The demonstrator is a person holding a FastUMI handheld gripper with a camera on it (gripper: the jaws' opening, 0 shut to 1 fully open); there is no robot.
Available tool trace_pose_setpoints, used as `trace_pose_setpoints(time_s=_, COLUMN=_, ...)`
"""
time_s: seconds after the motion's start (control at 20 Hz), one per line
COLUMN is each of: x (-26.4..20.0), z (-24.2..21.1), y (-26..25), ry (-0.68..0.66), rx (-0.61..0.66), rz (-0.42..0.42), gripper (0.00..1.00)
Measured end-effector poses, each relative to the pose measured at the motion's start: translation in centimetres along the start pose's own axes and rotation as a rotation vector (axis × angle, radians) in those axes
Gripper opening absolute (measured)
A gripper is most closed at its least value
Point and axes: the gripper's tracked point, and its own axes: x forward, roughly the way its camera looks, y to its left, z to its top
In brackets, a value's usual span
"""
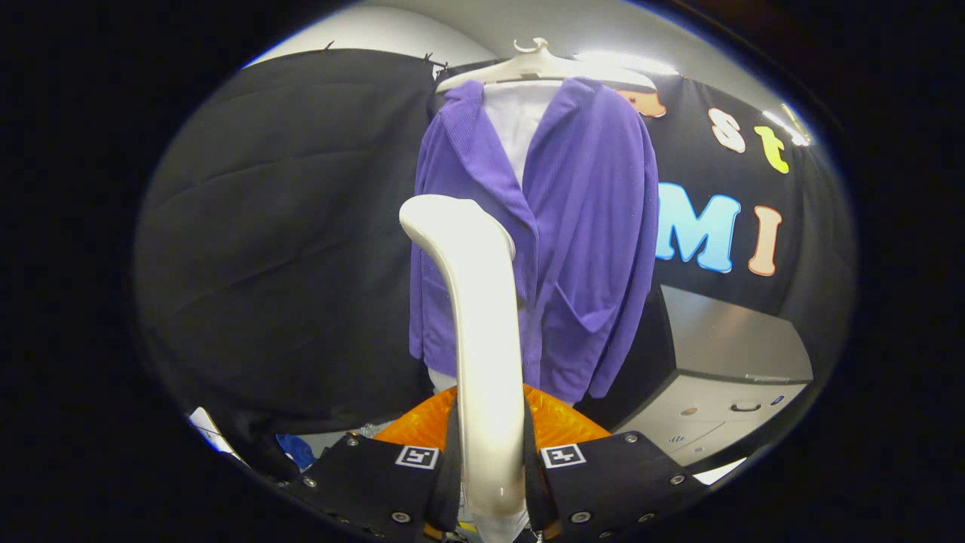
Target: Iron the clothes twice with a garment steamer, once on the left side and once on the right side.
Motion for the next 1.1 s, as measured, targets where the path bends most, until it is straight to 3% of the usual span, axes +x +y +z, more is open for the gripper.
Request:
trace_pose_setpoints(time_s=0.25, x=0.5, z=7.6, y=1.2, ry=-0.171, rx=0.031, rz=-0.045, gripper=0.35)
trace_pose_setpoints(time_s=0.45, x=1.9, z=10.9, y=3.2, ry=-0.275, rx=0.056, rz=-0.116, gripper=0.35)
trace_pose_setpoints(time_s=0.9, x=7.3, z=14.5, y=4.9, ry=-0.409, rx=0.075, rz=-0.317, gripper=0.34)
trace_pose_setpoints(time_s=1.1, x=9.2, z=13.2, y=5.4, ry=-0.386, rx=0.093, rz=-0.339, gripper=0.35)
